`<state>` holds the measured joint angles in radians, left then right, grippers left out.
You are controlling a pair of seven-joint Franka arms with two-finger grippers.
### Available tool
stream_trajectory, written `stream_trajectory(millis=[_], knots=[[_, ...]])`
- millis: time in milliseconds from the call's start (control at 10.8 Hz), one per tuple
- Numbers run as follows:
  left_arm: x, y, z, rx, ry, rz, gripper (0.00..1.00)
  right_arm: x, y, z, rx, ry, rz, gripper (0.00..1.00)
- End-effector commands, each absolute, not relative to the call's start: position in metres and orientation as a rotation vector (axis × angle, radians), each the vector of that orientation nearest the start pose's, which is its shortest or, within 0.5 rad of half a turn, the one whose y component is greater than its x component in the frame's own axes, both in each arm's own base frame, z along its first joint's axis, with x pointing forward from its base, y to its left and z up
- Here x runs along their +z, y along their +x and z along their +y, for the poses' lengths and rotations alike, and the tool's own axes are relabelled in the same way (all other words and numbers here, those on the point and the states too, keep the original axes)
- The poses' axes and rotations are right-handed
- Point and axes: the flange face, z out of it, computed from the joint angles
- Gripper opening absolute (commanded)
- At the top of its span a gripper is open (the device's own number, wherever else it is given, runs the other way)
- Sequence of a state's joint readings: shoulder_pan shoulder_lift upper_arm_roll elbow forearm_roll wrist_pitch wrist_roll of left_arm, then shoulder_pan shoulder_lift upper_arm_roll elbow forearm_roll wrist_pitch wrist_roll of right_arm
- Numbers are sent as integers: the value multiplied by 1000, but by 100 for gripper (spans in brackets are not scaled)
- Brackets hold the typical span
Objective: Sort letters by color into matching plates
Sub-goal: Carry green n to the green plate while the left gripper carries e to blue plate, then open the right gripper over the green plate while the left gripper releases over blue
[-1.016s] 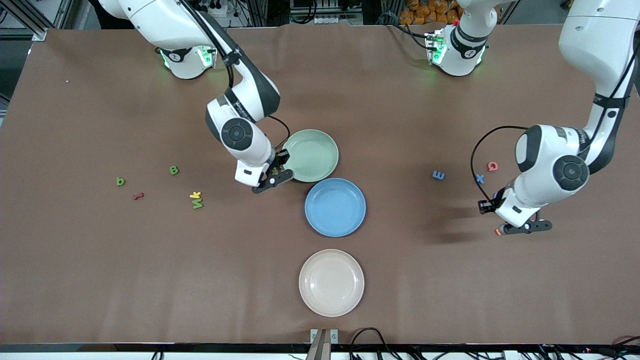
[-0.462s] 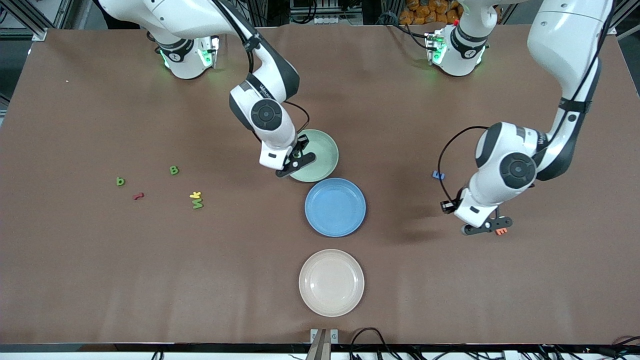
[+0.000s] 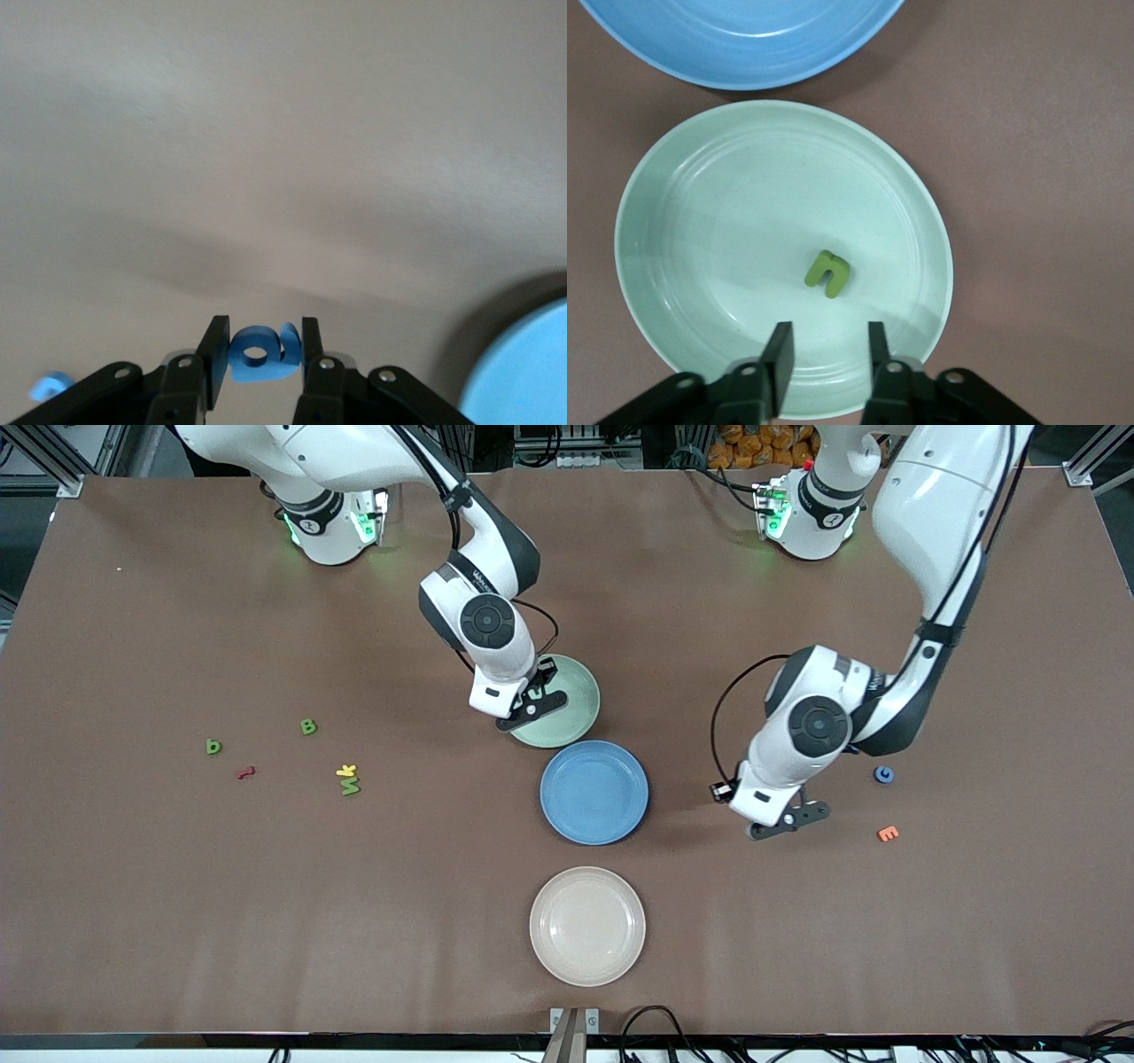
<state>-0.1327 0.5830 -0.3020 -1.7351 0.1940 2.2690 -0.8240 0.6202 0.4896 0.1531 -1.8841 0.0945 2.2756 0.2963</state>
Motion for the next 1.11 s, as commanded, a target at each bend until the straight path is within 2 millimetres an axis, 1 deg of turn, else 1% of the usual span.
stream_trajectory(millis=[0,92,185,369,462,554,739,831,924,1016], knots=[[250,617,-293,62,-3112,-568,0,241,449,433,239,-3015,-541,77],[255,619,-308,51,-3126,-601,0,241,453,428,242,-3021,-521,100],[258,618,-328,58,-3147,-632,0,243,456,425,237,-3022,-512,100],[257,605,-371,57,-3161,-672,0,247,467,414,259,-3036,-484,100],[257,605,-382,46,-3171,-689,0,253,480,401,296,-3051,-456,100],[257,605,-390,41,-3179,-692,0,260,492,386,371,-3072,-424,100],[257,601,-405,-7,-3217,-703,0,282,517,352,464,-3090,-348,100],[254,601,-410,-30,-3235,-722,0,291,530,336,465,-3095,-311,100],[256,601,-417,-68,-3263,-741,0,295,540,325,455,-3095,-275,100],[253,598,-425,-83,-3278,-738,0,295,550,309,449,-3099,-237,100]])
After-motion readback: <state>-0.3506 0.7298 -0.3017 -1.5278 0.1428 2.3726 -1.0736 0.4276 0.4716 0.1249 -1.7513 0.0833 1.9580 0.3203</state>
